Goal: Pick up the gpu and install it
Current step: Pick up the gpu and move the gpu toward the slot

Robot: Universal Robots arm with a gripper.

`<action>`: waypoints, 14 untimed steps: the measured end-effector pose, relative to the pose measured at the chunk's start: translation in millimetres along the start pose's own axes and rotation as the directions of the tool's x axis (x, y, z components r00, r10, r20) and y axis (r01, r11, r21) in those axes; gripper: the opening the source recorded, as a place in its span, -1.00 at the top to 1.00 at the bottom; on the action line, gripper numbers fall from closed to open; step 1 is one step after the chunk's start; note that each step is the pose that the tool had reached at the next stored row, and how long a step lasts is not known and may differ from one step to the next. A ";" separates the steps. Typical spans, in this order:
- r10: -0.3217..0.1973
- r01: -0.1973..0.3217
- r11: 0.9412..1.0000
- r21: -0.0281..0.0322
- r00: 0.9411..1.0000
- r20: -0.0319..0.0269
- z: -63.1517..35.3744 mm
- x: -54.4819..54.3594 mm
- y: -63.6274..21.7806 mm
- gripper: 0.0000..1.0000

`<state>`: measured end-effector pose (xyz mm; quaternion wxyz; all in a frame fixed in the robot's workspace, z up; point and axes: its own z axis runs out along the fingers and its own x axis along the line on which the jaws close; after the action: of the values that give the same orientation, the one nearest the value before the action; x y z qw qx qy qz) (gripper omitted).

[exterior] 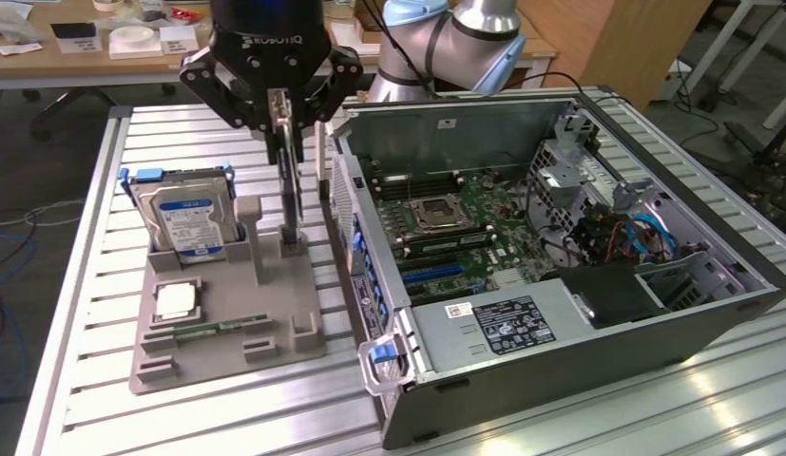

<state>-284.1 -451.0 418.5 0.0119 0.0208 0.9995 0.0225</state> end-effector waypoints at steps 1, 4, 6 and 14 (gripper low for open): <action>0.000 0.000 1.000 0.000 1.000 0.000 -0.1 -0.3 0.0 0.46; 0.000 0.000 1.000 0.000 1.000 0.000 -0.6 -15.6 0.8 0.46; 0.000 0.000 1.000 0.000 1.000 0.000 -0.5 -20.0 1.0 0.46; 0.000 0.000 1.000 0.000 1.000 0.000 0.0 -41.5 2.5 0.46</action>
<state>-242.6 -450.3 419.5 0.0120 0.0209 0.9994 0.0228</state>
